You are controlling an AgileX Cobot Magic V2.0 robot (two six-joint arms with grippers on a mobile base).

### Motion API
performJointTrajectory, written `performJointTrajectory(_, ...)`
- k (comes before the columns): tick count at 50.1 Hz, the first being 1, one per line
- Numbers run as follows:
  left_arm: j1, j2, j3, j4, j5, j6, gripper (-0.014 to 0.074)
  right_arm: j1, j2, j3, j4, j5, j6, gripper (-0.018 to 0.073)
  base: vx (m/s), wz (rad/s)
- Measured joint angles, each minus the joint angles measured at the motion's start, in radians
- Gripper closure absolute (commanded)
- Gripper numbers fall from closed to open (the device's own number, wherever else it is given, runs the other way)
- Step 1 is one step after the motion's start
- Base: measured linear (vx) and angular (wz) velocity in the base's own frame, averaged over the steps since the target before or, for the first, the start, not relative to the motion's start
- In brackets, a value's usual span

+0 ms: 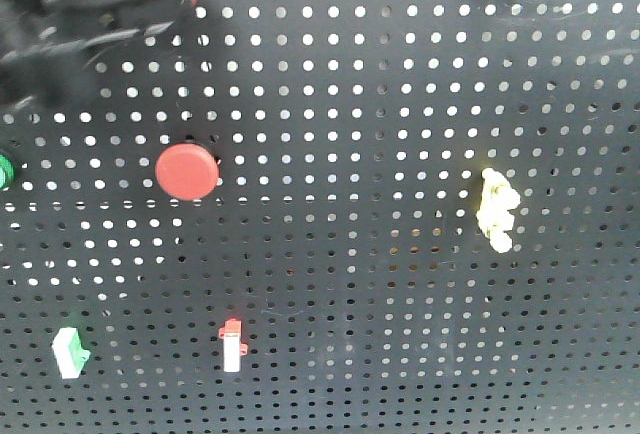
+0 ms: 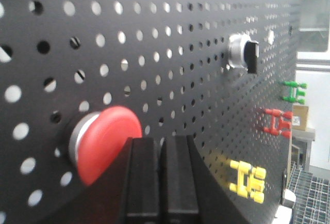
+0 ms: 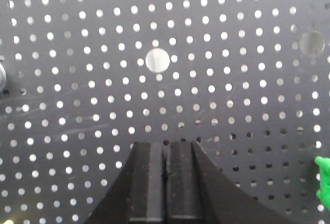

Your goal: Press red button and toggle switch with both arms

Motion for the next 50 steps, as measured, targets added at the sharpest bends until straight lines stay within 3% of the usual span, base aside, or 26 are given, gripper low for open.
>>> performJointTrajectory(22, -0.01, 0.025, -0.014, 0.021, -0.006, -0.009, 0.0594, 0.0, 0.0, 0.0, 0.001, 0.01, -0.054, 0.0562, 0.0, 0.0)
performJointTrajectory(28, -0.01, 0.018, -0.013, 0.099, 0.051, -0.034, 0.0594, 0.0, 0.0, 0.0, 0.009, 0.026, -0.054, 0.0562, 0.0, 0.0)
performJointTrajectory(34, -0.007, -0.015, 0.026, 0.219, 0.061, -0.121, 0.0594, 0.0, 0.0, 0.0, 0.049, 0.079, -0.057, 0.0562, 0.0, 0.0)
performJointTrajectory(43, -0.006, -0.136, 0.174, 0.33, 0.039, -0.187, 0.0594, 0.0, 0.001, 0.0, 0.217, 0.154, -0.166, 0.0562, 0.0, 0.0)
performJointTrajectory(50, -0.006, -0.247, 0.336, 0.344, 0.006, -0.195, 0.0594, 0.0, 0.025, -0.002, 0.486, 0.178, -0.381, 0.0562, 0.0, 0.0)
